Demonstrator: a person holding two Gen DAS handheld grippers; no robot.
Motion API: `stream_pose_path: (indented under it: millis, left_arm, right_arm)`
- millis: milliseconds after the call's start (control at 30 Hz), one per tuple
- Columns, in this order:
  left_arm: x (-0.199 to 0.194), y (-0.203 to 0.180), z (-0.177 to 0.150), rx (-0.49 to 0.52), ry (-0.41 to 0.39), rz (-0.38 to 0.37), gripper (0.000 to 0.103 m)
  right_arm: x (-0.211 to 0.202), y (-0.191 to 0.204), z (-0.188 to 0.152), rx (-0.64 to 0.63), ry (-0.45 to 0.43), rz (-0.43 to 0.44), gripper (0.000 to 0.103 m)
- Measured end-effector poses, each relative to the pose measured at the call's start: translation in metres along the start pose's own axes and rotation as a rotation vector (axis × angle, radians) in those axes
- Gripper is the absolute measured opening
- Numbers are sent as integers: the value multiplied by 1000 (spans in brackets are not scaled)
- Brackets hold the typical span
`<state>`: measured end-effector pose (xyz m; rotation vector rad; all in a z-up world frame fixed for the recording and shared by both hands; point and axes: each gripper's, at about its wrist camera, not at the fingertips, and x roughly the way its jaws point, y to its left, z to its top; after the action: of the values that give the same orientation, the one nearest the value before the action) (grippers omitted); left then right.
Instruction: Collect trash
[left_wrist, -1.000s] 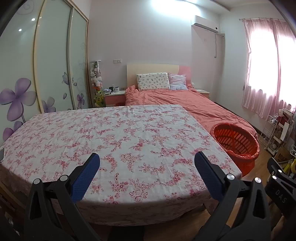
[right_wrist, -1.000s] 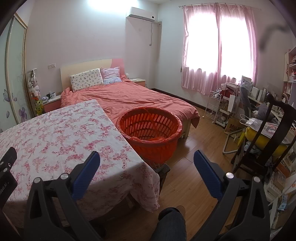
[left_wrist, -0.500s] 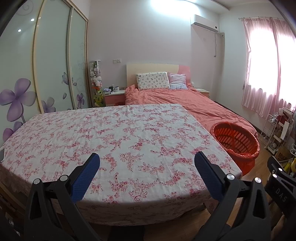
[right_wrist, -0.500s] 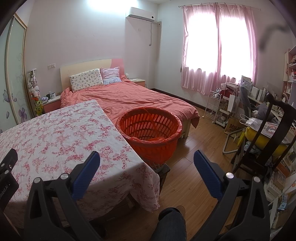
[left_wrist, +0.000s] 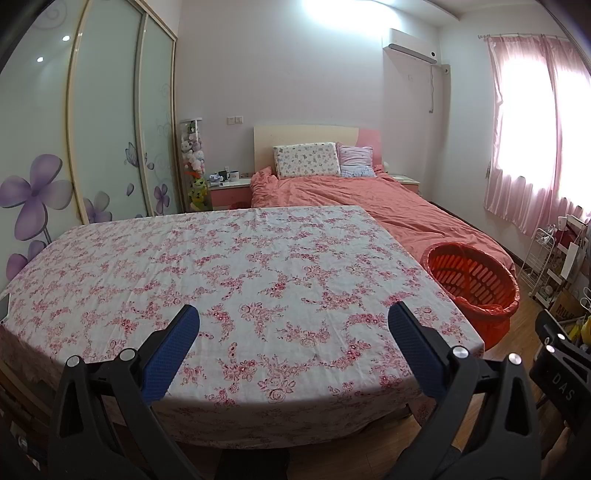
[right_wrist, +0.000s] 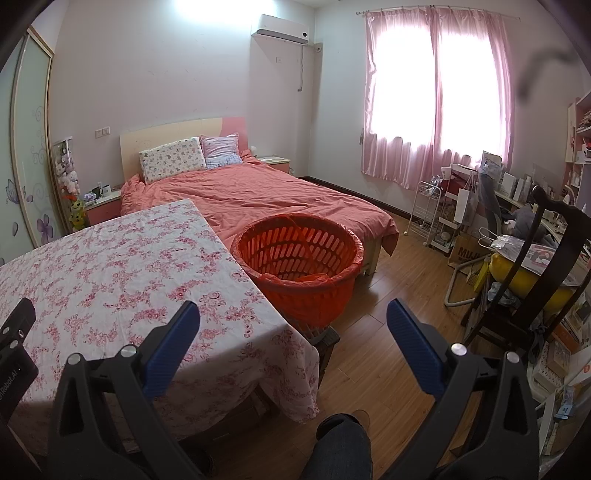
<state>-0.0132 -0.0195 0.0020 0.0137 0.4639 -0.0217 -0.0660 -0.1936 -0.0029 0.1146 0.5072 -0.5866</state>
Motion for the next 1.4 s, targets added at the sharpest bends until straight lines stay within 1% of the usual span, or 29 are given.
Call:
stream_pose_path:
  millis: [1400]
  left_arm:
    - [1,3,-2,-2,4,2,101]
  right_arm:
    - [0,0,-1,0,-2,0,99]
